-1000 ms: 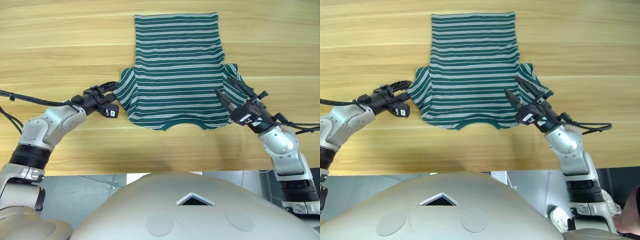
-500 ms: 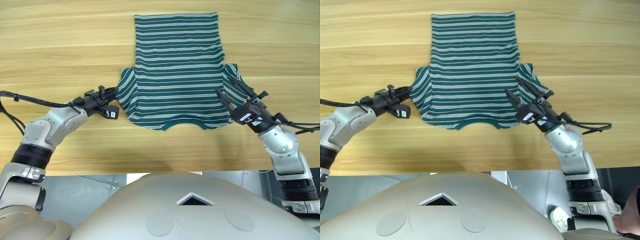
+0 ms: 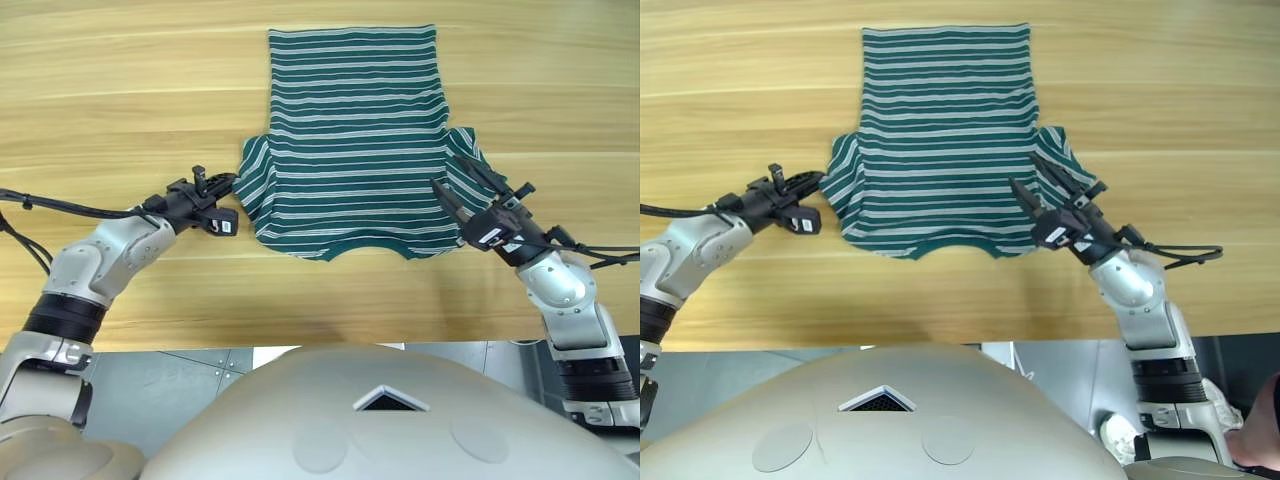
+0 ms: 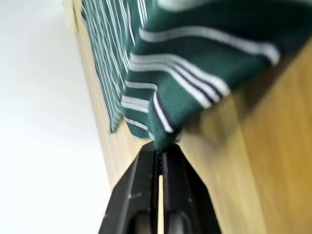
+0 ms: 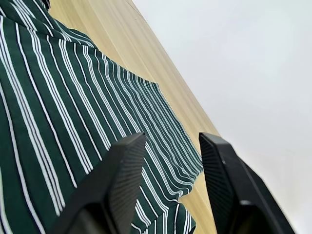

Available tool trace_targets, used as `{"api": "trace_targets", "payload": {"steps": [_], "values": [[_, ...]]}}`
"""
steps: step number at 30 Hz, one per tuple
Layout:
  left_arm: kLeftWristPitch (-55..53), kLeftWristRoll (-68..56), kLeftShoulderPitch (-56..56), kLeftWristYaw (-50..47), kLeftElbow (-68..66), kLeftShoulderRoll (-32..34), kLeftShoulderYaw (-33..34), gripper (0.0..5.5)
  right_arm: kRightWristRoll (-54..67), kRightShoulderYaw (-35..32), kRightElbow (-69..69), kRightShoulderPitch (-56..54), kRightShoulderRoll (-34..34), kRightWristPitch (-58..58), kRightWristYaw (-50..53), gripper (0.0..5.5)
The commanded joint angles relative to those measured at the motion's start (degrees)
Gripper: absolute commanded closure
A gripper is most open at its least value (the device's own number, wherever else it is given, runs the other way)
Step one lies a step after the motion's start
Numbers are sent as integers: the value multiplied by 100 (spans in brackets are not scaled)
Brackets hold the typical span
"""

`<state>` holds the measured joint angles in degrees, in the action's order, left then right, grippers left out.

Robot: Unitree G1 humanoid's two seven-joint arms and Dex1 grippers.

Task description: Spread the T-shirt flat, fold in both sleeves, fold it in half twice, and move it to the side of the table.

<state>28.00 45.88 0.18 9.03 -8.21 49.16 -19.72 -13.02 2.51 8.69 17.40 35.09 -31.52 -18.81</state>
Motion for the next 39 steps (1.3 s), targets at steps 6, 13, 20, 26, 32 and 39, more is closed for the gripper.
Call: {"api": "trace_targets", "payload": {"steps": [6,13,20,26,32,39], "values": [[-79,143,246,-629,238,-437,72,549,-103,15,-117,-76,-5,-78,-37,348],[-233,268,89,-894,173,-443,222,549,-126,47,-168,-89,-31,-101,-38,348],[-335,378,-132,-1079,272,-460,396,549,-145,85,-196,-114,-67,-109,-49,348],[-259,413,-252,-1179,367,-557,317,549,-170,112,-234,-110,-77,-132,-59,348],[139,384,-265,-1114,461,-774,-34,549,-217,163,-308,-137,-80,-166,-39,348],[429,541,-472,-877,311,-1022,-507,549,-242,224,-358,-186,-70,-175,-35,348]]}}
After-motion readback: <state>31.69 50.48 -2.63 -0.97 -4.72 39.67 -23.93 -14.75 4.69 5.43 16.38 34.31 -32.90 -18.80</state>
